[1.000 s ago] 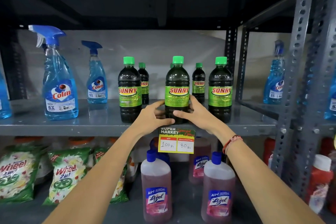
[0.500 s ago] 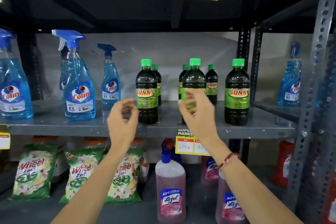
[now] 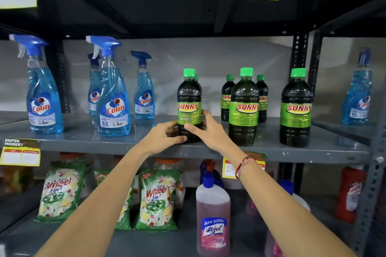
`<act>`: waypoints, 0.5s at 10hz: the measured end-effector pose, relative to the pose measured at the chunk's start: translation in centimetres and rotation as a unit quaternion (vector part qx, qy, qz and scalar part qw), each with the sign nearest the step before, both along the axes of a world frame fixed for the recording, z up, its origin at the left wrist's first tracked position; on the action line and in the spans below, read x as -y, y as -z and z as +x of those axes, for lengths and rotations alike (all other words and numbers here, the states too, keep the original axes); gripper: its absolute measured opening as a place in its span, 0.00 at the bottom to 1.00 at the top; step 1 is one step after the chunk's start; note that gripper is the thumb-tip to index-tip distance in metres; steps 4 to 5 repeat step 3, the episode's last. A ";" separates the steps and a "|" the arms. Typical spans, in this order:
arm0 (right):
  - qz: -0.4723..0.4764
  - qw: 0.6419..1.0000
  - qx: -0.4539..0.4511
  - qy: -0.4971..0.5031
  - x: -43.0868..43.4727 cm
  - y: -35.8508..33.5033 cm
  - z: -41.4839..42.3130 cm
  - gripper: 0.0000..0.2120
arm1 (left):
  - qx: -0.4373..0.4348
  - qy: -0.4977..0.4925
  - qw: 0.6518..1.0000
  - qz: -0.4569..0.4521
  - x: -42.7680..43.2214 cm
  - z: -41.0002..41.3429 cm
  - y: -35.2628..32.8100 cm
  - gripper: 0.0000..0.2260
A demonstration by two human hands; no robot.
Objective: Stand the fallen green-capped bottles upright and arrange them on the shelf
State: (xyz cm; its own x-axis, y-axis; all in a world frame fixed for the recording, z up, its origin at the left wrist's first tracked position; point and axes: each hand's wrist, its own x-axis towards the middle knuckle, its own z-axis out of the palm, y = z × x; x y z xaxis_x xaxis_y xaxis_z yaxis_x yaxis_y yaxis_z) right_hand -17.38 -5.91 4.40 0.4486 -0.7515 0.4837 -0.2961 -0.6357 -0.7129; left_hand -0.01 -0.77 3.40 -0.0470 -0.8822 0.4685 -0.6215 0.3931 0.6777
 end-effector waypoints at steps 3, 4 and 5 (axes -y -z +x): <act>-0.031 0.999 -0.019 -0.001 -0.1 0.2 -0.2 0.33 | -0.004 -0.029 0.999 -0.034 -0.1 -0.3 0.3 0.24; -0.031 0.999 -0.019 -0.001 -0.1 0.2 -0.2 0.33 | -0.004 -0.029 0.999 -0.034 -0.1 -0.3 0.3 0.24; -0.031 0.999 -0.019 -0.001 -0.1 0.2 -0.2 0.33 | -0.004 -0.029 0.999 -0.034 -0.1 -0.3 0.3 0.24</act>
